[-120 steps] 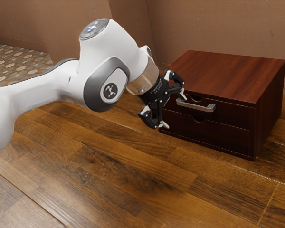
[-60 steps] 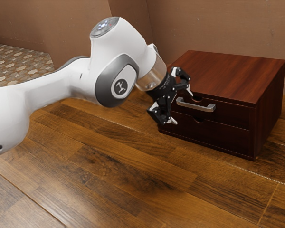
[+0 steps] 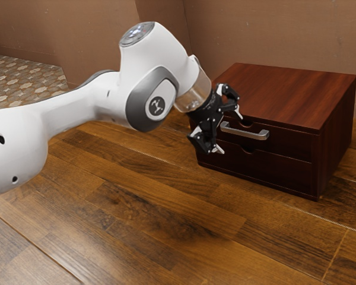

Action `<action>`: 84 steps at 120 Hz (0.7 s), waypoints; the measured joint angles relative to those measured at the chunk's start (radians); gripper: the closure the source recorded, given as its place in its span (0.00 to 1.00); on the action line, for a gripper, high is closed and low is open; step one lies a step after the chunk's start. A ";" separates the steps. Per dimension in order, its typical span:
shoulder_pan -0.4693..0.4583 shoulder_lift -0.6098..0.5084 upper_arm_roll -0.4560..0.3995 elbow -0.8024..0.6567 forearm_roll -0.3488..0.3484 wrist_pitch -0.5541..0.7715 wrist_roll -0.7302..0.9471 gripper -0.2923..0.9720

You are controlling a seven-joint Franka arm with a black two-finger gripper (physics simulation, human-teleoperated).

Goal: Pull the drawer handle with one arm to open the drawer

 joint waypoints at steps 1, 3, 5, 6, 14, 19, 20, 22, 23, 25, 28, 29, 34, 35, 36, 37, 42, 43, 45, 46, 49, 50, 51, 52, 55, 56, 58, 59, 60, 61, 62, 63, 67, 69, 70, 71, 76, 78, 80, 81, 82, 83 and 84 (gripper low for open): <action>0.000 0.002 0.000 0.000 0.000 0.000 0.000 0.23; 0.000 0.005 0.000 0.001 0.000 0.000 -0.001 0.23; 0.000 0.007 0.000 0.003 0.000 -0.001 -0.001 0.23; 0.000 0.008 0.000 0.004 0.000 -0.001 -0.001 0.23; 0.001 0.013 0.000 0.009 0.000 -0.002 -0.002 0.23; 0.002 0.014 0.000 0.011 0.000 -0.002 -0.003 0.23; 0.002 0.014 0.000 0.011 0.000 -0.002 -0.003 0.23; 0.003 0.014 0.000 0.011 0.000 -0.002 -0.003 0.23; 0.003 0.015 0.001 0.011 0.000 -0.002 -0.003 0.23; 0.004 0.015 0.001 0.012 0.000 -0.002 -0.004 0.23; 0.005 0.015 0.001 0.015 0.000 -0.003 -0.004 0.23; 0.005 0.015 0.001 0.016 0.000 -0.003 -0.004 0.23; 0.005 0.024 0.001 0.033 0.000 -0.006 -0.005 0.23; 0.006 0.026 0.001 0.036 0.000 -0.006 -0.005 0.23; 0.006 0.028 0.001 0.039 0.000 -0.007 -0.005 0.23; 0.006 0.030 0.001 0.041 0.000 -0.007 -0.005 0.23; 0.006 0.037 0.002 0.048 0.000 -0.010 -0.005 0.23; 0.006 0.038 0.002 0.049 0.000 -0.010 -0.006 0.23; 0.005 0.041 0.002 0.051 0.000 -0.011 -0.006 0.23; 0.005 0.041 0.002 0.051 0.000 -0.011 -0.006 0.23; 0.005 0.046 0.002 0.052 0.000 -0.012 -0.006 0.23; 0.005 0.047 0.002 0.053 0.000 -0.012 -0.006 0.23; 0.005 0.048 0.002 0.053 0.000 -0.013 -0.006 0.23; 0.005 0.049 0.002 0.053 0.000 -0.013 -0.006 0.23; 0.006 0.053 0.002 0.054 0.000 -0.013 -0.007 0.23; 0.006 0.054 0.002 0.054 0.000 -0.014 -0.007 0.23; 0.006 0.056 0.002 0.054 0.000 -0.014 -0.007 0.23; 0.006 0.057 0.002 0.054 0.000 -0.014 -0.007 0.23; 0.006 0.057 0.002 0.054 0.000 -0.014 -0.007 0.23; 0.006 0.058 0.002 0.054 0.000 -0.014 -0.007 0.23; 0.006 0.058 0.002 0.054 0.000 -0.014 -0.007 0.23; 0.006 0.059 0.002 0.054 0.000 -0.014 -0.007 0.23; 0.006 0.060 0.002 0.052 0.000 -0.013 -0.007 0.23; 0.006 0.060 0.002 0.051 0.000 -0.013 -0.008 0.23; 0.006 0.060 0.002 0.050 0.000 -0.013 -0.008 0.23; 0.006 0.060 0.002 0.050 0.000 -0.012 -0.008 0.23; 0.007 0.061 0.002 0.047 0.000 -0.012 -0.008 0.23; 0.007 0.061 0.002 0.047 0.000 -0.011 -0.008 0.23; 0.007 0.061 0.003 0.046 -0.001 -0.011 -0.008 0.23; 0.007 0.061 0.004 0.046 -0.001 -0.011 -0.008 0.23; 0.007 0.061 0.005 0.046 -0.001 -0.011 -0.008 0.23; 0.007 0.061 0.006 0.046 -0.001 -0.011 -0.008 0.23; 0.007 0.061 0.007 0.046 -0.001 -0.011 -0.009 0.23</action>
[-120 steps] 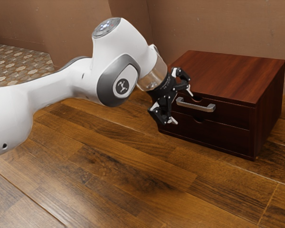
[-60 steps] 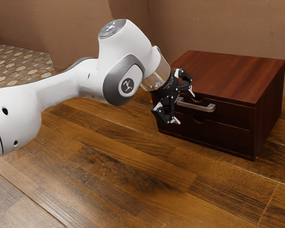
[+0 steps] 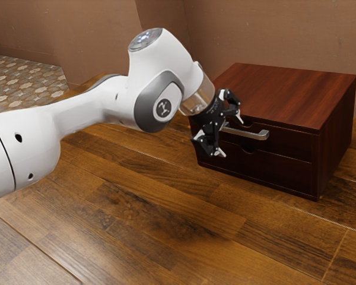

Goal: Pull the drawer handle with one arm to open the drawer

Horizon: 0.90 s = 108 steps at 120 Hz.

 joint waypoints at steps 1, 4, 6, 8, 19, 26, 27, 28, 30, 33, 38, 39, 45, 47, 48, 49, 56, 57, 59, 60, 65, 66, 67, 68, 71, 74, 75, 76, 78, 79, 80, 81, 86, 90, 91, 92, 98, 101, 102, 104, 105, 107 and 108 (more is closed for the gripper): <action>0.000 0.001 0.001 0.000 0.000 0.000 0.000 0.23; 0.001 0.003 0.003 0.000 0.000 0.000 0.000 0.23; 0.001 0.004 0.004 0.000 0.000 0.001 0.000 0.23; 0.001 0.004 0.005 0.000 0.000 0.001 0.000 0.23; 0.001 0.010 0.007 0.000 0.000 0.001 -0.001 0.23; -0.002 0.012 0.007 -0.001 0.000 0.002 -0.001 0.23; -0.003 0.012 0.007 -0.001 0.000 0.002 -0.001 0.23; -0.003 0.013 0.007 -0.001 0.000 0.002 -0.001 0.23; -0.004 0.013 0.007 -0.001 0.000 0.002 -0.001 0.23; -0.005 0.013 0.007 -0.001 0.000 0.003 -0.001 0.23; -0.005 0.013 0.007 -0.001 0.000 0.003 -0.002 0.23; -0.006 0.013 0.007 -0.001 0.000 0.003 -0.002 0.23; -0.006 0.013 0.007 -0.002 0.000 0.003 -0.002 0.24; -0.007 0.013 0.007 -0.002 0.000 0.003 -0.002 0.24; -0.007 0.013 0.007 -0.002 0.000 0.003 -0.002 0.24; -0.007 0.013 0.007 -0.003 0.000 0.003 -0.002 0.24; -0.007 0.014 0.007 -0.003 0.000 0.004 -0.002 0.26; -0.007 0.014 0.007 -0.003 0.000 0.004 -0.002 0.26; -0.007 0.014 0.007 -0.003 0.000 0.004 -0.002 0.27; -0.007 0.014 0.007 -0.003 0.000 0.004 -0.002 0.27; -0.007 0.014 0.008 -0.004 0.000 0.004 -0.002 0.29; -0.007 0.014 0.008 -0.004 0.000 0.004 -0.002 0.29; -0.007 0.014 0.008 -0.004 0.000 0.004 -0.002 0.29; -0.007 0.014 0.008 -0.004 0.000 0.004 -0.002 0.30; -0.008 0.014 0.008 -0.004 0.000 0.004 -0.002 0.31; -0.007 0.014 0.008 -0.004 0.000 0.004 -0.002 0.33; -0.007 0.014 0.008 -0.004 0.000 0.004 -0.001 0.33; -0.007 0.013 0.008 -0.004 0.000 0.004 -0.001 0.34; -0.007 0.013 0.008 -0.004 0.000 0.004 -0.001 0.35; -0.007 0.013 0.008 -0.004 0.000 0.004 -0.001 0.35; -0.007 0.013 0.009 -0.004 0.000 0.004 -0.001 0.36; -0.007 0.013 0.009 -0.004 0.000 0.004 -0.001 0.36; -0.007 0.013 0.009 -0.004 0.000 0.003 0.000 0.39; -0.007 0.012 0.009 -0.003 0.001 0.002 0.000 0.42; -0.007 0.012 0.009 -0.003 0.001 0.002 0.000 0.42; -0.007 0.012 0.010 -0.003 0.001 0.002 0.000 0.43; -0.009 0.012 0.018 -0.004 0.001 0.000 0.001 0.47; -0.010 0.012 0.022 -0.004 0.001 -0.002 0.001 0.49; -0.010 0.012 0.022 -0.004 0.001 -0.002 0.001 0.50; -0.011 0.012 0.024 -0.004 0.001 -0.004 0.001 0.52; -0.011 0.011 0.024 -0.004 0.002 -0.005 0.001 0.53; -0.011 0.010 0.026 -0.004 0.002 -0.007 0.001 0.55; -0.011 0.010 0.026 -0.004 0.002 -0.008 0.001 0.55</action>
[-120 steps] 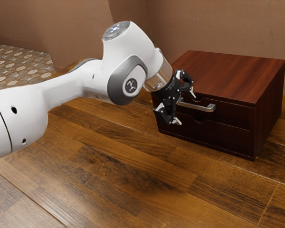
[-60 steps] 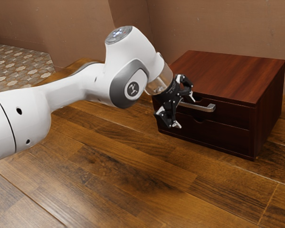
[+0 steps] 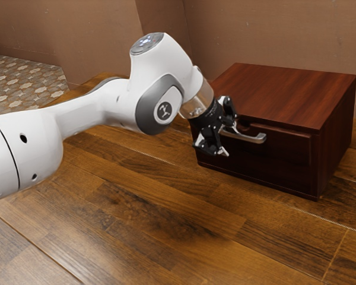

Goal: Pull the drawer handle with one arm to open the drawer

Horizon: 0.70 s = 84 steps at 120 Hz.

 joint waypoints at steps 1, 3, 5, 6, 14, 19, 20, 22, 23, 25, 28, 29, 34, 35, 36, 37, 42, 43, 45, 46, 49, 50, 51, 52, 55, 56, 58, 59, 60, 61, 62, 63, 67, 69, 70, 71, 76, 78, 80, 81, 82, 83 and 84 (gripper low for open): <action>0.000 -0.001 0.000 0.000 0.000 -0.001 0.000 0.56; -0.001 -0.002 0.001 0.000 0.000 -0.003 0.000 0.58; -0.001 -0.003 0.002 0.000 0.001 -0.006 0.000 0.60; -0.001 -0.004 0.003 0.000 0.001 -0.007 0.000 0.61; -0.002 -0.011 0.005 0.000 0.001 -0.017 0.000 0.68; -0.003 -0.015 0.005 0.001 0.001 -0.023 -0.001 0.71; -0.003 -0.015 0.006 0.001 0.001 -0.024 -0.001 0.72; -0.003 -0.016 0.006 0.001 0.001 -0.026 -0.001 0.73; -0.003 -0.017 0.006 0.001 0.001 -0.027 -0.001 0.74; -0.003 -0.018 0.006 0.001 0.001 -0.028 -0.001 0.75; -0.003 -0.019 0.006 0.001 0.001 -0.031 -0.001 0.76; -0.003 -0.019 0.006 0.001 0.001 -0.032 -0.001 0.77; -0.007 -0.020 0.006 0.001 0.001 -0.035 -0.001 0.78; -0.008 -0.020 0.006 0.001 0.001 -0.036 -0.001 0.79; -0.009 -0.020 0.006 0.001 0.001 -0.036 -0.001 0.79; -0.009 -0.020 0.006 0.001 0.001 -0.037 -0.001 0.79; -0.012 -0.020 0.006 0.001 0.002 -0.040 -0.002 0.81; -0.012 -0.020 0.006 0.001 0.002 -0.040 -0.002 0.81; -0.013 -0.021 0.007 0.001 0.002 -0.041 -0.002 0.81; -0.013 -0.021 0.006 0.001 0.002 -0.042 -0.002 0.81; -0.013 -0.021 0.006 0.000 0.003 -0.043 -0.002 0.82; -0.013 -0.022 0.006 0.000 0.003 -0.044 -0.002 0.82; -0.013 -0.022 0.006 0.000 0.003 -0.044 -0.002 0.82; -0.013 -0.022 0.007 0.000 0.003 -0.045 -0.002 0.82; -0.014 -0.023 0.007 -0.002 0.004 -0.046 -0.002 0.83; -0.014 -0.024 0.006 -0.003 0.004 -0.046 -0.002 0.83; -0.014 -0.025 0.006 -0.008 0.004 -0.047 -0.002 0.83; -0.014 -0.027 0.006 -0.010 0.004 -0.048 -0.002 0.83; -0.014 -0.029 0.006 -0.013 0.004 -0.048 -0.002 0.84; -0.014 -0.032 0.006 -0.015 0.004 -0.048 -0.002 0.84; -0.014 -0.034 0.006 -0.017 0.004 -0.049 -0.003 0.84; -0.014 -0.036 0.006 -0.020 0.004 -0.049 -0.003 0.84; -0.014 -0.048 0.006 -0.033 0.004 -0.050 -0.003 0.84; -0.014 -0.054 0.006 -0.040 0.004 -0.050 -0.003 0.84; -0.014 -0.056 0.006 -0.043 0.004 -0.049 -0.003 0.84; -0.014 -0.059 0.006 -0.046 0.005 -0.049 -0.003 0.84; -0.014 -0.072 0.006 -0.064 0.005 -0.049 -0.004 0.84; -0.014 -0.077 0.005 -0.073 0.005 -0.049 -0.004 0.84; -0.014 -0.083 0.005 -0.083 0.005 -0.048 -0.004 0.85; -0.014 -0.087 0.005 -0.089 0.005 -0.047 -0.004 0.85; -0.014 -0.090 0.005 -0.094 0.005 -0.047 -0.004 0.85; -0.014 -0.094 0.005 -0.100 0.005 -0.046 -0.004 0.85; -0.014 -0.097 0.005 -0.106 0.005 -0.045 -0.004 0.85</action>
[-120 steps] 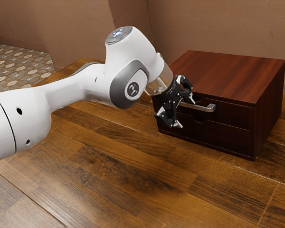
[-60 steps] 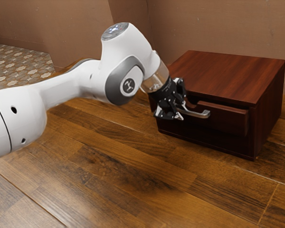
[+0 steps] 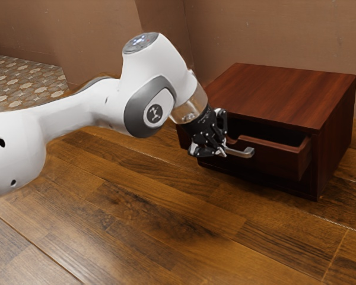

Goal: Pull the drawer handle with one arm to open the drawer

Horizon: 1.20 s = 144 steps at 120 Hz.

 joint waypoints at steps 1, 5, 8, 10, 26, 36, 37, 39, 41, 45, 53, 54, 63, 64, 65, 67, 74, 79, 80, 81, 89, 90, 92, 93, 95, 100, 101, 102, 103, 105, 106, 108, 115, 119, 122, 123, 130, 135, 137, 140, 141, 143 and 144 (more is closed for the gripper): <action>0.000 -0.003 0.000 -0.005 0.000 0.001 0.000 0.85; 0.000 -0.021 0.000 -0.030 0.000 0.005 0.000 0.85; 0.000 -0.034 0.000 -0.047 0.000 0.009 -0.001 0.85; 0.000 -0.044 -0.001 -0.061 0.000 0.012 -0.001 0.85; -0.002 -0.135 -0.001 -0.172 -0.003 0.046 -0.002 0.85; -0.002 -0.178 -0.002 -0.222 -0.004 0.068 -0.003 0.84; -0.002 -0.182 -0.003 -0.228 -0.004 0.070 -0.003 0.84; -0.002 -0.189 -0.003 -0.237 -0.005 0.075 -0.003 0.84; -0.002 -0.196 -0.003 -0.246 -0.005 0.079 -0.003 0.84; 0.000 -0.209 -0.006 -0.265 -0.006 0.088 -0.004 0.84; -0.005 -0.233 -0.002 -0.299 -0.007 0.105 -0.004 0.85; -0.006 -0.236 -0.002 -0.303 -0.007 0.107 -0.004 0.85; -0.008 -0.262 -0.001 -0.333 -0.008 0.121 -0.005 0.85; -0.008 -0.264 -0.001 -0.336 -0.008 0.122 -0.005 0.85; -0.008 -0.267 -0.001 -0.339 -0.009 0.123 -0.005 0.85; -0.008 -0.273 -0.001 -0.346 -0.009 0.126 -0.005 0.85; -0.007 -0.295 -0.003 -0.366 -0.010 0.133 -0.006 0.85; -0.006 -0.311 -0.005 -0.383 -0.013 0.137 -0.006 0.85; -0.005 -0.314 -0.005 -0.387 -0.013 0.138 -0.006 0.85; -0.005 -0.317 -0.006 -0.390 -0.014 0.138 -0.006 0.85; -0.003 -0.342 -0.008 -0.418 -0.019 0.145 -0.006 0.85; -0.003 -0.345 -0.008 -0.421 -0.020 0.146 -0.006 0.85; -0.002 -0.352 -0.009 -0.429 -0.021 0.149 -0.006 0.85; -0.002 -0.356 -0.009 -0.433 -0.022 0.150 -0.007 0.85; -0.001 -0.362 -0.010 -0.440 -0.023 0.152 -0.007 0.85; -0.001 -0.374 -0.010 -0.454 -0.026 0.156 -0.007 0.85; -0.001 -0.377 -0.011 -0.457 -0.027 0.157 -0.007 0.85; -0.001 -0.379 -0.011 -0.460 -0.027 0.158 -0.007 0.85; -0.001 -0.381 -0.011 -0.462 -0.028 0.158 -0.007 0.85; -0.001 -0.384 -0.011 -0.466 -0.028 0.160 -0.007 0.85; -0.001 -0.385 -0.011 -0.467 -0.029 0.160 -0.007 0.85; -0.001 -0.387 -0.011 -0.470 -0.029 0.162 -0.007 0.85; 0.001 -0.393 -0.014 -0.478 -0.031 0.165 -0.008 0.85; 0.002 -0.395 -0.016 -0.484 -0.033 0.167 -0.008 0.85; 0.002 -0.396 -0.017 -0.487 -0.034 0.168 -0.008 0.86; 0.002 -0.397 -0.017 -0.488 -0.035 0.168 -0.008 0.86; 0.003 -0.398 -0.017 -0.491 -0.037 0.170 -0.008 0.85; 0.003 -0.400 -0.018 -0.492 -0.038 0.170 -0.007 0.85; 0.003 -0.402 -0.018 -0.492 -0.038 0.170 -0.007 0.84; 0.003 -0.404 -0.018 -0.492 -0.038 0.170 -0.007 0.82; 0.003 -0.406 -0.018 -0.493 -0.038 0.170 -0.007 0.81; 0.002 -0.409 -0.018 -0.494 -0.038 0.170 -0.007 0.79; 0.002 -0.410 -0.018 -0.495 -0.038 0.170 -0.007 0.78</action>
